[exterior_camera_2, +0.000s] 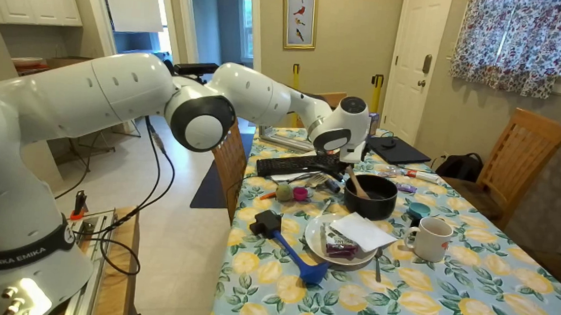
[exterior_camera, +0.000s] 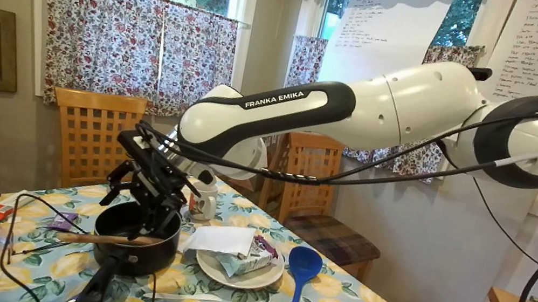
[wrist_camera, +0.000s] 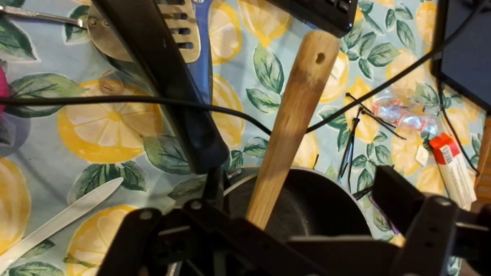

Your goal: Put the black pot on the ceramic plate on the right

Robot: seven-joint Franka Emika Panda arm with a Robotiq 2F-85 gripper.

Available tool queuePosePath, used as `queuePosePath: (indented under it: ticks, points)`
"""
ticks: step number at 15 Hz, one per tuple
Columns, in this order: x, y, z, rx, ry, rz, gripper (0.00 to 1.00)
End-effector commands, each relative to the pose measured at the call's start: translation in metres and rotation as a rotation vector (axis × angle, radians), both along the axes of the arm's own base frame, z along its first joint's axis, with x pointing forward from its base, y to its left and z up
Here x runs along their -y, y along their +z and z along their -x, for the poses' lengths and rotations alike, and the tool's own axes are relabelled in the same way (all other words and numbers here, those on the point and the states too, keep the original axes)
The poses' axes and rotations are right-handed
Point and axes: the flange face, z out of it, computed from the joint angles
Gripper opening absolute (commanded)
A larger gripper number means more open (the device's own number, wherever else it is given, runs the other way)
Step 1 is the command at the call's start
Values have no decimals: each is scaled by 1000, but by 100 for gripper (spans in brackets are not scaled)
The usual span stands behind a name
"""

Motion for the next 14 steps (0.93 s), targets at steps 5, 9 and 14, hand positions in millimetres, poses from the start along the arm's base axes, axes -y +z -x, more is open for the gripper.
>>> queuePosePath:
  ticks: [5, 9, 14]
  points:
    - [5, -14, -2, -1, -174, -78, 100]
    - [5, -23, -1, -15, -190, -89, 100]
    - [7, -36, 0, 21, -174, -94, 100]
